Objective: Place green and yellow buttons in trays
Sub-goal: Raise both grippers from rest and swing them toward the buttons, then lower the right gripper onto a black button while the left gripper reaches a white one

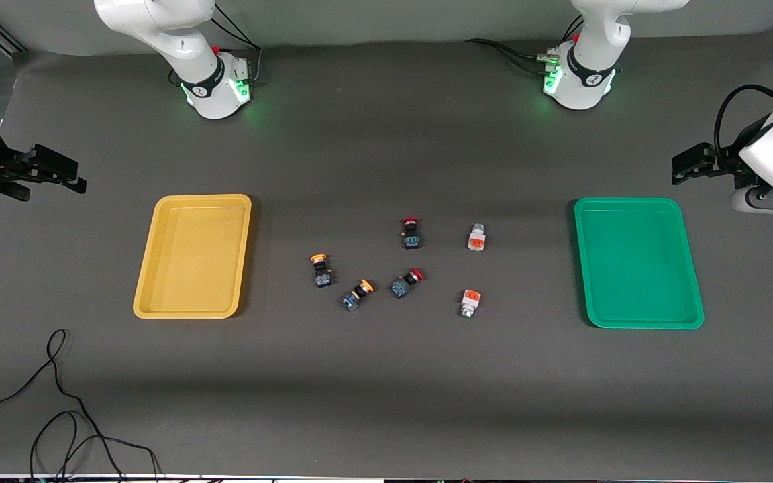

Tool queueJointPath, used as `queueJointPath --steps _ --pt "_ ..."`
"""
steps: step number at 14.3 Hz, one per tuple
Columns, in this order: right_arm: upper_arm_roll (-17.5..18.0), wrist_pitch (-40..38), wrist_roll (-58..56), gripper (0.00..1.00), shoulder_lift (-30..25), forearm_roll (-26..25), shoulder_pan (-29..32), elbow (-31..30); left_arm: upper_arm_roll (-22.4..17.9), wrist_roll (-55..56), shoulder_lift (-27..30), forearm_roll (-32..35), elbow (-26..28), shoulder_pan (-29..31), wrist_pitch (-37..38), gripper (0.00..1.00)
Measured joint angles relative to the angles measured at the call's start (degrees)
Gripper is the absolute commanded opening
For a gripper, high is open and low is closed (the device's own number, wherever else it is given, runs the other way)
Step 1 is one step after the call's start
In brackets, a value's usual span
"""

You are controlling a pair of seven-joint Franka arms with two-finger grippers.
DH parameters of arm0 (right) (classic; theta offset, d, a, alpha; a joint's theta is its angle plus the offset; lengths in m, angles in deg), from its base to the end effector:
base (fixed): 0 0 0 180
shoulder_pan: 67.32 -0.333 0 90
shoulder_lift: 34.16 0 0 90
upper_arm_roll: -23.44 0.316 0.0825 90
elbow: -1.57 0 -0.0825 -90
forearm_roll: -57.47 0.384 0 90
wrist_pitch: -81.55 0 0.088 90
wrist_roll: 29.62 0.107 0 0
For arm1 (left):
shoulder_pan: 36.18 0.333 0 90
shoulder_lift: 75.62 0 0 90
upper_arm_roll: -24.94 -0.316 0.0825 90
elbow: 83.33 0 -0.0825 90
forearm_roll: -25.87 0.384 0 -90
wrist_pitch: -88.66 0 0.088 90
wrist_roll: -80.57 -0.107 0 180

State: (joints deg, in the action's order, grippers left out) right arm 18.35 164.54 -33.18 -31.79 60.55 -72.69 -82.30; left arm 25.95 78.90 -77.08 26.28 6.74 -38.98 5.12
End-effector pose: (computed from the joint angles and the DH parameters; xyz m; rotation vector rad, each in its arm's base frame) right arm 0.5549 0.0102 0.6412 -3.0870 -0.1112 0.0852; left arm 0.5477 -0.0355 0.6008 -3.1211 0.1489 0.2180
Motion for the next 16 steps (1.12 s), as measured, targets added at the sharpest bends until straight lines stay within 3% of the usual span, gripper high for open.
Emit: queueJointPath --steps 8,12,16 --pt "0.3 -1.1 0.0 1.0 0.9 0.6 -0.2 0.6 0.0 0.0 0.0 0.0 0.1 0.0 0.0 1.0" --pt "0.5 -2.3 4.2 1.0 1.4 6.8 -0.9 -1.2 0.0 0.0 0.0 -0.1 0.6 -0.5 -0.3 1.0" --pt "0.8 3.4 20.3 1.0 3.3 7.6 -12.2 -5.9 0.3 6.5 -0.2 -0.5 4.8 -6.5 -5.3 1.0"
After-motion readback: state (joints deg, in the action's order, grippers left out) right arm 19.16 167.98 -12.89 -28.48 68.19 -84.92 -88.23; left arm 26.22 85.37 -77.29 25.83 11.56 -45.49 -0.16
